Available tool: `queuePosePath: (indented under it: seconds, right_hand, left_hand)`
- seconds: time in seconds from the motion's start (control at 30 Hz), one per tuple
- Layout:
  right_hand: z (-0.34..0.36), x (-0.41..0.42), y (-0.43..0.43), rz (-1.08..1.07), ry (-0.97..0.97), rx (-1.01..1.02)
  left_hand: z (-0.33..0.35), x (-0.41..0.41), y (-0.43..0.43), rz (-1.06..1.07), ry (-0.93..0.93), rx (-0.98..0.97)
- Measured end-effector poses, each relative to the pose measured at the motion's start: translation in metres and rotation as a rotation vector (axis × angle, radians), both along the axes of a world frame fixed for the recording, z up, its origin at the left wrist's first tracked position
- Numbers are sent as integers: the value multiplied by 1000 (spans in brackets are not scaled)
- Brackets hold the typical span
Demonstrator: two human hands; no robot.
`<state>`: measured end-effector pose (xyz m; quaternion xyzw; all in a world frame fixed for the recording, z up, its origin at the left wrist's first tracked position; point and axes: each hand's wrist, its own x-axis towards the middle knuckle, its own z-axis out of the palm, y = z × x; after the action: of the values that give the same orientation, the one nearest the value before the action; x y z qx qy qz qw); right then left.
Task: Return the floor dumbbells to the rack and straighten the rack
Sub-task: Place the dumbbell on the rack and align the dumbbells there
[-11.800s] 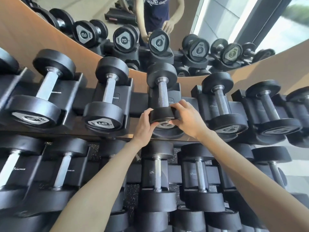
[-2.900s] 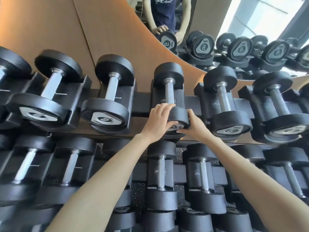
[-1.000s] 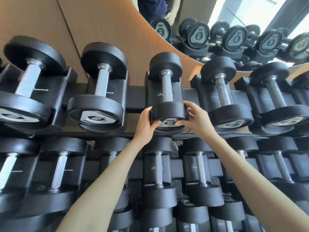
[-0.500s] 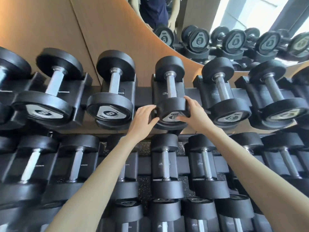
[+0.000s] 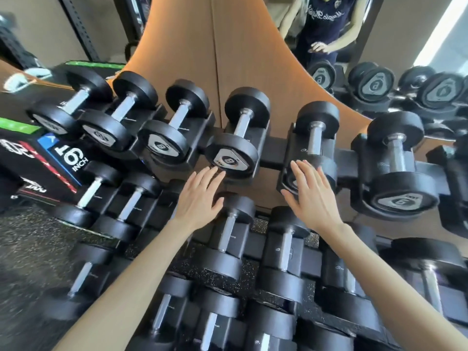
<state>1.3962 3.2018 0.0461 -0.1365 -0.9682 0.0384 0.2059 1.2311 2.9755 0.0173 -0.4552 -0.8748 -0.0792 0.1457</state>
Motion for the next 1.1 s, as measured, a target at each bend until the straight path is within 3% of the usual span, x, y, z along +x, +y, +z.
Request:
queuePosePath:
  seconds: [0.3,0.8,0.97,1.1]
  right_hand:
    - [-8,-33,-22,23,-60,-21]
    - [27,-153,-61,-66,-74,-122]
    - [20,-181,-74,-150,-42,-245]
    - [17,-193,-68,-190,-76,-252]
  left_hand:
    - [5,-33,-27,22,4,35]
    - [3,-161,16,-375,-118,61]
    - [-6,-177,20,-457,-320,75]
    - [-9,-184,35,-444,-586,122]
